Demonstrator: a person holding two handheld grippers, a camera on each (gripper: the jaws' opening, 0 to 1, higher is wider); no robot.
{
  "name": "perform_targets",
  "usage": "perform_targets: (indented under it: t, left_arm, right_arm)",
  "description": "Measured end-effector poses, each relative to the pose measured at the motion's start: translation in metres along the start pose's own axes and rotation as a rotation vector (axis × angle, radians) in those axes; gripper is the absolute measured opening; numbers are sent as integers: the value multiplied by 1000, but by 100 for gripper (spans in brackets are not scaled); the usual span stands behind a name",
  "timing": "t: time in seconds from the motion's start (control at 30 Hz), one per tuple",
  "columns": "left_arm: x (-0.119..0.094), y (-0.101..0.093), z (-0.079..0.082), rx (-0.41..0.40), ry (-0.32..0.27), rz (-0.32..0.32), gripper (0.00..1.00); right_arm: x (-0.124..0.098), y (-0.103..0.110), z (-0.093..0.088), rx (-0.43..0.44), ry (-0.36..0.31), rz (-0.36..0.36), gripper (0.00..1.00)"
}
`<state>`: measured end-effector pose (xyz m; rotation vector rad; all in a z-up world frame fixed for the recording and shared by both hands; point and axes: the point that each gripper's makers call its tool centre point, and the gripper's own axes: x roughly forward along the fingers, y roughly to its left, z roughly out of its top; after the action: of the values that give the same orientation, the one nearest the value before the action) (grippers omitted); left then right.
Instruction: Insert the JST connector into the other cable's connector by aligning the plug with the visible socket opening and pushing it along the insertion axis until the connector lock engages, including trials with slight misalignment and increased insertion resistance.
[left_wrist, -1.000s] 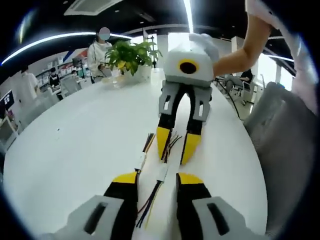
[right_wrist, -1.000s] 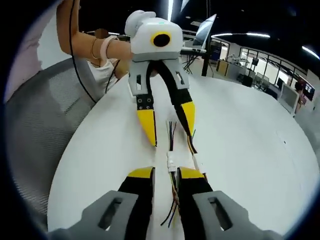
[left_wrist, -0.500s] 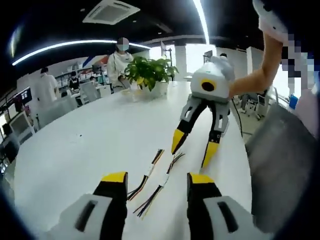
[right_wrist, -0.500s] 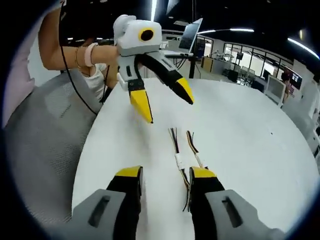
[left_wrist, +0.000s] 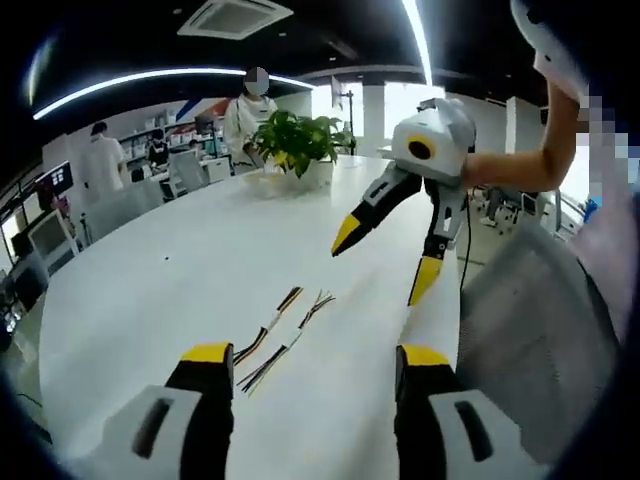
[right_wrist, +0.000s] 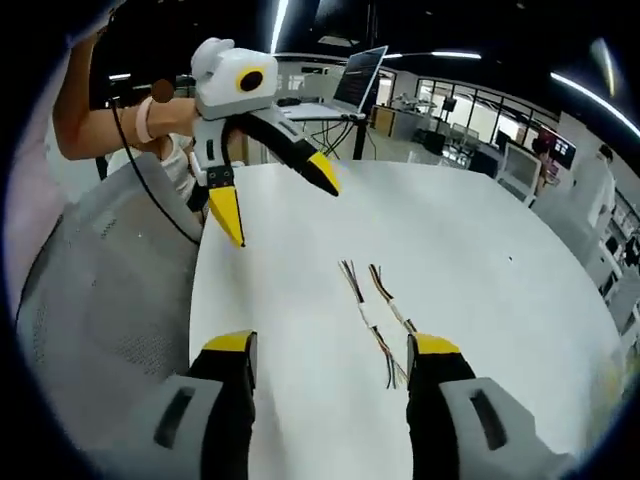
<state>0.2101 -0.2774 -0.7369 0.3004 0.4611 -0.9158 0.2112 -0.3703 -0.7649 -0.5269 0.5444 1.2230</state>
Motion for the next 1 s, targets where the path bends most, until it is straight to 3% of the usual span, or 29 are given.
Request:
perform_targets:
  t: [0.3, 0.43, 0.6, 0.67, 0.73, 0.83, 1.0]
  left_arm:
    - [-17, -20, -1, -35, -24, 17, 76]
    - [-22, -28, -9, -86, 5, 14, 77]
    - [-32, -39, -8, -129, -15, 9, 77]
    - [-35, -41, -12, -130, 7, 24, 77]
    - [-40, -43, -27, -180, 87, 47, 79]
    - [-40, -46, -29, -156, 79, 52, 80]
    - [-42, -52, -34, -250, 68, 59, 85]
  right_arm:
    - [-17, 19, -3, 97, -3, -64, 67]
    - [-26, 23, -3, 130, -5, -104, 70]
    - [-37, 33, -10, 202, -5, -130, 71]
    - [-40, 38, -15, 224, 5, -139, 72]
    - [-42, 42, -17, 233, 6, -143, 73]
    - [-45, 47, -21, 263, 9, -157, 74]
    - [-47, 52, -38, 313, 43, -188, 76]
